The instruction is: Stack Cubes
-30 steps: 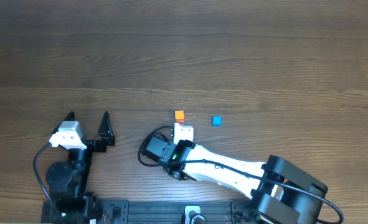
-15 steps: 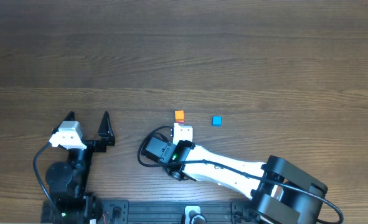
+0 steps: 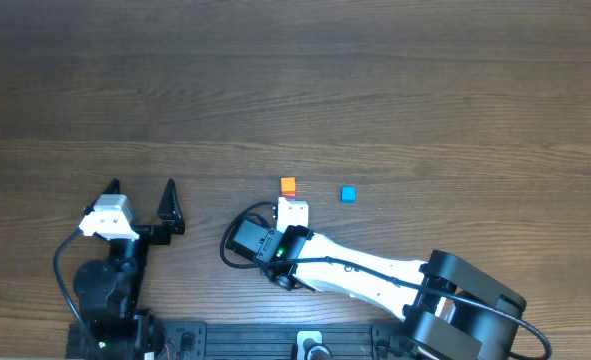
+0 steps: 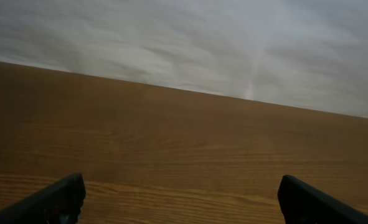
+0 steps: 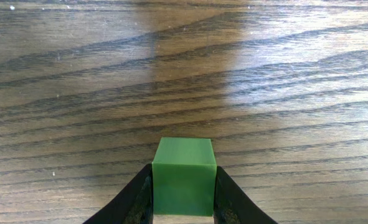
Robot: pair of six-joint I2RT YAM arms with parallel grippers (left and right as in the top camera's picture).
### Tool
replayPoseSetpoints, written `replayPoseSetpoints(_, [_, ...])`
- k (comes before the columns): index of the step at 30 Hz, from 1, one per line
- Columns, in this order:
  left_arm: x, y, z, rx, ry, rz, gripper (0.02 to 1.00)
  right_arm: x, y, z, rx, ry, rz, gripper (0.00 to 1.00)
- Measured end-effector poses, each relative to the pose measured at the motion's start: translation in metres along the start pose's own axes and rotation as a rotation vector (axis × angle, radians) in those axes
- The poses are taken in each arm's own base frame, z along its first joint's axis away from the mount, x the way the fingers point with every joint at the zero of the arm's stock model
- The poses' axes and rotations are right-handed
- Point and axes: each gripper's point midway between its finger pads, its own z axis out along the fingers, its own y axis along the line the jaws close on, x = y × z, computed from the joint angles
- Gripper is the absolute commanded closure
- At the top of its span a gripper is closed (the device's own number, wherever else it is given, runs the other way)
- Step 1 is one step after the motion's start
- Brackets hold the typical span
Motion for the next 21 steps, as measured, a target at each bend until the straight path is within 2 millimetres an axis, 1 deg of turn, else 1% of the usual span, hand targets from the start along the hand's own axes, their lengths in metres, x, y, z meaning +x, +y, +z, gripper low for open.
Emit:
replayPoseSetpoints(7, [0.0,0.0,0.0,0.0,0.0,0.0,0.018,0.0,0.001,0.0,-0.002,-0.001,0.0,0.849])
replayPoseSetpoints(9, [0.0,0.0,0.0,0.0,0.0,0.0,0.018,-0.001,0.001,-0.001,-0.003,-0.002,0.001,0.855])
replayPoseSetpoints(13, [0.0,0.0,0.0,0.0,0.0,0.0,0.02,0.001,-0.005,-0.004,0.029,0.013,-0.007,0.871])
replayPoseSetpoints(16, [0.0,0.0,0.0,0.0,0.0,0.0,0.023,-0.002,-0.008,-0.012,0.063,0.013,-0.015,0.875])
replayPoseSetpoints(18, [0.0,0.0,0.0,0.0,0.0,0.0,0.018,-0.006,-0.01,-0.021,0.082,0.005,-0.022,0.873])
replayPoseSetpoints(21, [0.0,0.0,0.0,0.0,0.0,0.0,0.018,-0.019,-0.006,-0.044,0.086,-0.029,-0.028,0.877])
